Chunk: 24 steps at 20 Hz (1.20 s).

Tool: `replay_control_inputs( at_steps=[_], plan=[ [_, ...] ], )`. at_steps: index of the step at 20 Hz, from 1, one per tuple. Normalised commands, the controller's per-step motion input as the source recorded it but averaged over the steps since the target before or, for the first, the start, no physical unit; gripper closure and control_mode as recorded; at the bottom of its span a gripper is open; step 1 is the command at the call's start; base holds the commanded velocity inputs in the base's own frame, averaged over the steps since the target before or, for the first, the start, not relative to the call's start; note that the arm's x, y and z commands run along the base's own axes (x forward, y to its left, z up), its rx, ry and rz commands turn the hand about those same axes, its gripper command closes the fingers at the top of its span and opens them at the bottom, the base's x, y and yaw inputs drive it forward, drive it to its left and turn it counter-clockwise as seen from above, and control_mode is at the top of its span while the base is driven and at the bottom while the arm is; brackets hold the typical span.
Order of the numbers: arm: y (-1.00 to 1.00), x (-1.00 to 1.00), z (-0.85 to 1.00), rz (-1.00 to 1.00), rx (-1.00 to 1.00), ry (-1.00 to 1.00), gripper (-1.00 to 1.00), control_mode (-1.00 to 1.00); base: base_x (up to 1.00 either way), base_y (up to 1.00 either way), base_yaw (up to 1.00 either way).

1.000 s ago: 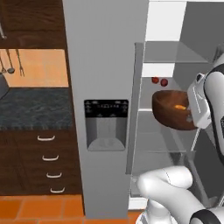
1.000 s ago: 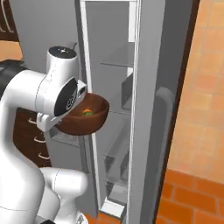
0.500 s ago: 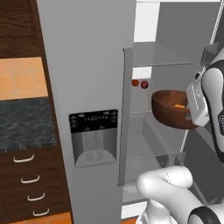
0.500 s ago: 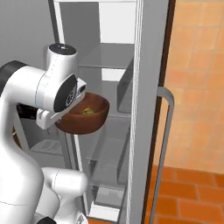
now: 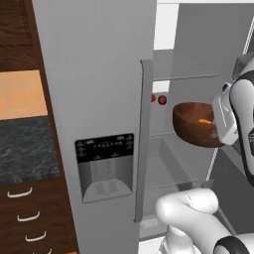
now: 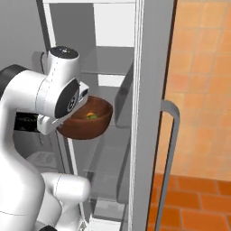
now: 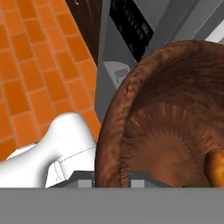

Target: Pick the chicken drumstick and lime from their plates and place them in the bowl. Then put the bowl in the fridge.

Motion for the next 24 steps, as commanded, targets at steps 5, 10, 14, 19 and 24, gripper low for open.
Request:
replay_control_inputs(
  at_steps=[5, 10, 14, 19, 24],
  plan=[
    [0.00, 0.00, 0.00, 0.00, 0.00, 0.00, 1.00, 1.00, 0.34, -0.07, -0.06],
    [0.00, 0.00, 0.00, 0.00, 0.00, 0.00, 1.00, 1.00, 0.58, -0.04, -0.04],
    [0.00, 0.00, 0.00, 0.00, 0.00, 0.00, 1.00, 1.00, 0.51, -0.05, -0.02],
    [-0.15, 0.08, -0.55, 0.00, 0.00, -0.08, 1.00, -1.00, 0.03, -0.02, 0.00],
    [-0.25, 0.93, -0.47, 0.00, 0.00, -0.09, 1.00, -1.00, 0.00, 0.00, 0.00]
  ],
)
